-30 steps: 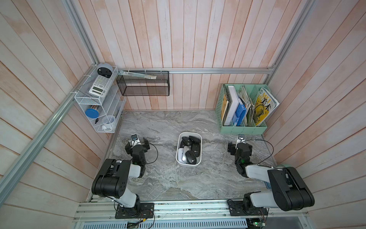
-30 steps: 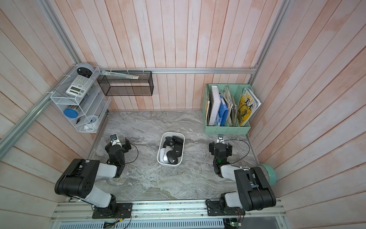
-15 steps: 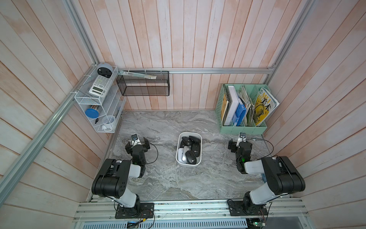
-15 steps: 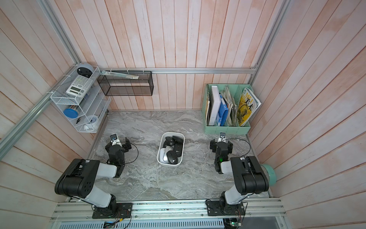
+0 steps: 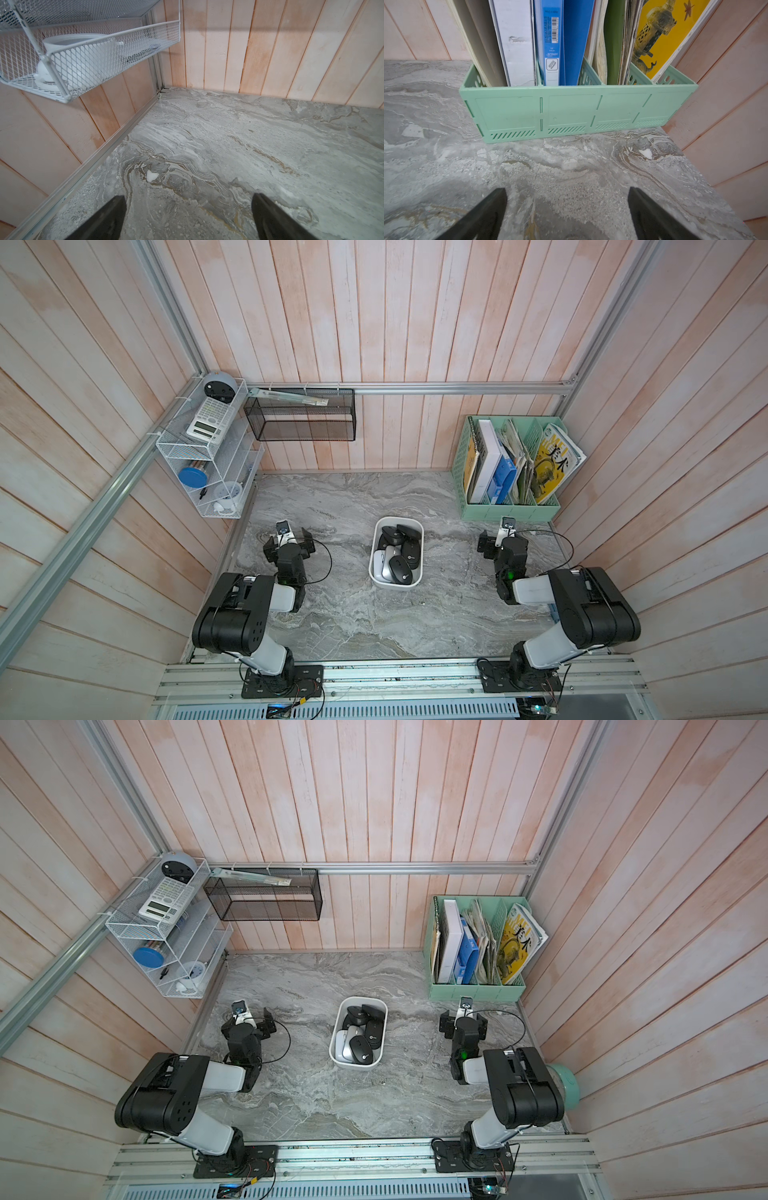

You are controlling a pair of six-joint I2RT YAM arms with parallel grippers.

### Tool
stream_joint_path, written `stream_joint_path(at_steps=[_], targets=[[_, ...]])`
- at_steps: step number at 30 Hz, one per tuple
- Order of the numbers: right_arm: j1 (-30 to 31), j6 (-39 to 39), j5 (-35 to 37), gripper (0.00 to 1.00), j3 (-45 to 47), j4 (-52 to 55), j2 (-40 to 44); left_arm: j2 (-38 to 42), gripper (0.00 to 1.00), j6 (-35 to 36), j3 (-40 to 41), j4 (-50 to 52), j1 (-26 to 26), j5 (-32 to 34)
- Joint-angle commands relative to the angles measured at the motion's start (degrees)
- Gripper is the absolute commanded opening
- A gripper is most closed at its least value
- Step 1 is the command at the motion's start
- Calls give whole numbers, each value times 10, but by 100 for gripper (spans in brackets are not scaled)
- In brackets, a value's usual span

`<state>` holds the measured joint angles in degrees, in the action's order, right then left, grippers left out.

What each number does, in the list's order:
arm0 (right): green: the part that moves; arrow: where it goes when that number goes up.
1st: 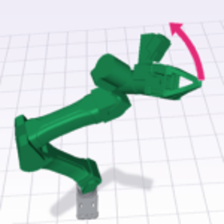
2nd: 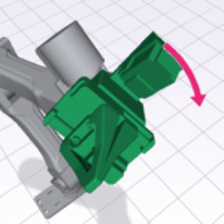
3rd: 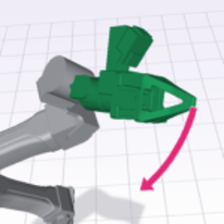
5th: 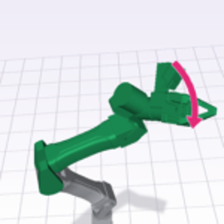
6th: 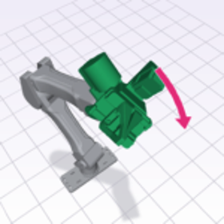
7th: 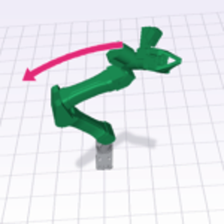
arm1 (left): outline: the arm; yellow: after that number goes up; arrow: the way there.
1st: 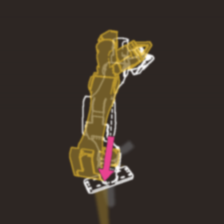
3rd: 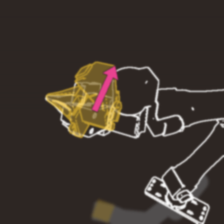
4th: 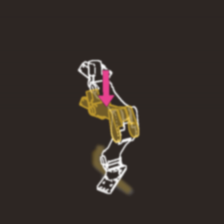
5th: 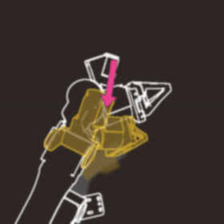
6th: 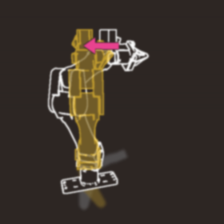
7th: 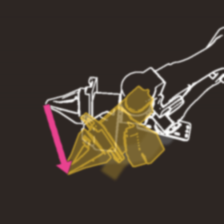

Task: Put the mouse in the storage box
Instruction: Reset both arms

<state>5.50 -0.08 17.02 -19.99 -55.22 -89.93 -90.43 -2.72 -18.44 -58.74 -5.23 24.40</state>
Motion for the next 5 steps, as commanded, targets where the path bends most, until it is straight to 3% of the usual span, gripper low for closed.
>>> stream_joint_path(at_steps=[1,5], targets=[[-11,-13,-21,98,-12,15,4,3,100,3,-9,2,2,-4],[-9,-12,-12,98,-7,4,4,3,100,2,-9,2,3,-4]])
